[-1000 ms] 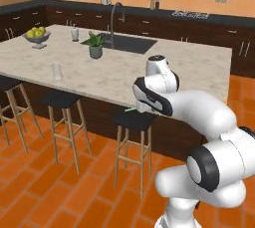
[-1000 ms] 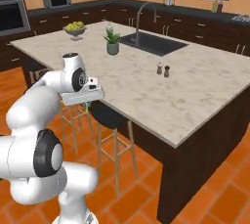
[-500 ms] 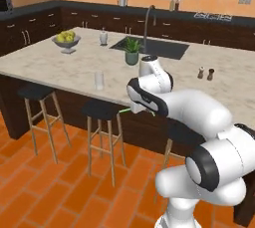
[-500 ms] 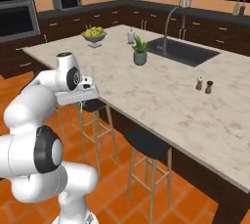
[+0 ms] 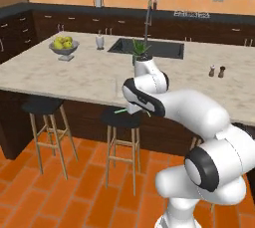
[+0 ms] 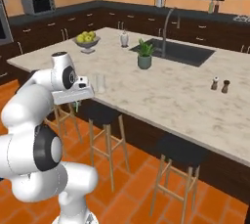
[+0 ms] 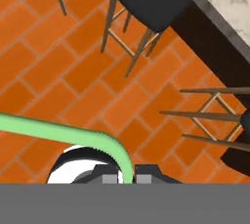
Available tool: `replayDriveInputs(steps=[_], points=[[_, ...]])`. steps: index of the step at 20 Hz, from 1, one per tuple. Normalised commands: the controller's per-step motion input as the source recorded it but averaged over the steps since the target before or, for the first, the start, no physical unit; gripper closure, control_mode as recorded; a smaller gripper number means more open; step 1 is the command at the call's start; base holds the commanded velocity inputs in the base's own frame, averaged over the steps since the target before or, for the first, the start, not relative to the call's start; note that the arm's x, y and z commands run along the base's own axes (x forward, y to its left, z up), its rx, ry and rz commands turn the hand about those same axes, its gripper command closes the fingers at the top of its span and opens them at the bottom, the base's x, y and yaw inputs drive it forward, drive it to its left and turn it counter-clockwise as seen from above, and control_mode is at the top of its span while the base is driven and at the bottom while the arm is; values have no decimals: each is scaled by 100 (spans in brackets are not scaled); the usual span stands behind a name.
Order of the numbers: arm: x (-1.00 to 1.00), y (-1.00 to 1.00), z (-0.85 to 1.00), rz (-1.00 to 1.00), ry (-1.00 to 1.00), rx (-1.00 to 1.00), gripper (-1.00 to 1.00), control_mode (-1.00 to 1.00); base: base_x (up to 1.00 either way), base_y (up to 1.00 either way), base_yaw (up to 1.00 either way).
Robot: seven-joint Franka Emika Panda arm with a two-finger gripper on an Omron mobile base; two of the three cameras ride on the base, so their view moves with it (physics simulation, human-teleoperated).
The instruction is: Take a straw from the drawer in front and place it inside the glass cup on the dining counter.
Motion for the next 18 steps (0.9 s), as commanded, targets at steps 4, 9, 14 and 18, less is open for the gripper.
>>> replayDriveInputs(steps=[4, 9, 14, 18], points=[[0, 0, 0, 0, 0, 0, 100, 100, 17, 100, -44], [0, 0, 0, 0, 0, 0, 100, 100, 45, 96, -43], [0, 0, 0, 0, 0, 0, 100, 100, 49, 67, -35], [0, 0, 0, 0, 0, 0, 100, 100, 74, 35, -21]])
